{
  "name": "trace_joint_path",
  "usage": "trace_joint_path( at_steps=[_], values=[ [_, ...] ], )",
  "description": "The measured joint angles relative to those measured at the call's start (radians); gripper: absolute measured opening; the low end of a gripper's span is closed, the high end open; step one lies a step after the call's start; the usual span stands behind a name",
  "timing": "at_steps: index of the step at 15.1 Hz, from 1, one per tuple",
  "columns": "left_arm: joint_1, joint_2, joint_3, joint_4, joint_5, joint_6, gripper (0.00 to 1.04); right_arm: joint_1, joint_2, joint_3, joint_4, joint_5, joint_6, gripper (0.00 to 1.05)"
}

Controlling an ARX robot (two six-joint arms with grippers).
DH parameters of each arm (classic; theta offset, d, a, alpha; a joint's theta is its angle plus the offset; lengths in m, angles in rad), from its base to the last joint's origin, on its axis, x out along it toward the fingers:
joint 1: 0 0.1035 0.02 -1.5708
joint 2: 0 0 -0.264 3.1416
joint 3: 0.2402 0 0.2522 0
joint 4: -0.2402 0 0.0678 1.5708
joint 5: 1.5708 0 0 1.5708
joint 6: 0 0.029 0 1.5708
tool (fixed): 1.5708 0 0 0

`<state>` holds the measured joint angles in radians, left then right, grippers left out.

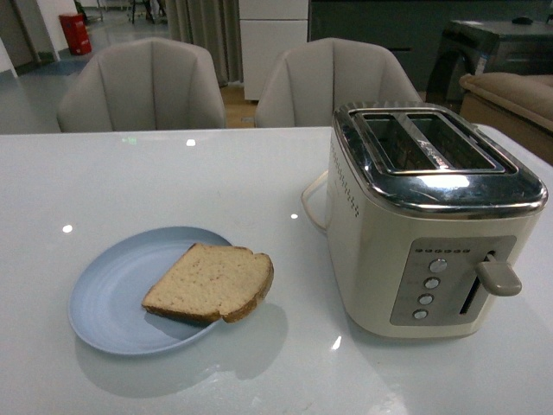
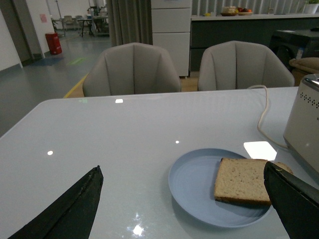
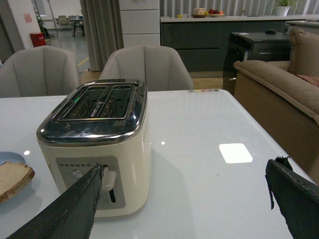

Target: Left arm holds plate, right arm toasts bread

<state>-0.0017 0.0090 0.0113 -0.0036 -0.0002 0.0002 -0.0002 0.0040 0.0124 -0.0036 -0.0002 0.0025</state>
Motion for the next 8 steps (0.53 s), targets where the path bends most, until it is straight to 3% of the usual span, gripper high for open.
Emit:
trace_joint_path(
  at_steps=[8],
  values=[
    [0.0,0.0,0.0,0.0,0.0,0.0,0.98,0.0,0.0,0.0,0.0,0.0,0.0,0.98]
  ],
)
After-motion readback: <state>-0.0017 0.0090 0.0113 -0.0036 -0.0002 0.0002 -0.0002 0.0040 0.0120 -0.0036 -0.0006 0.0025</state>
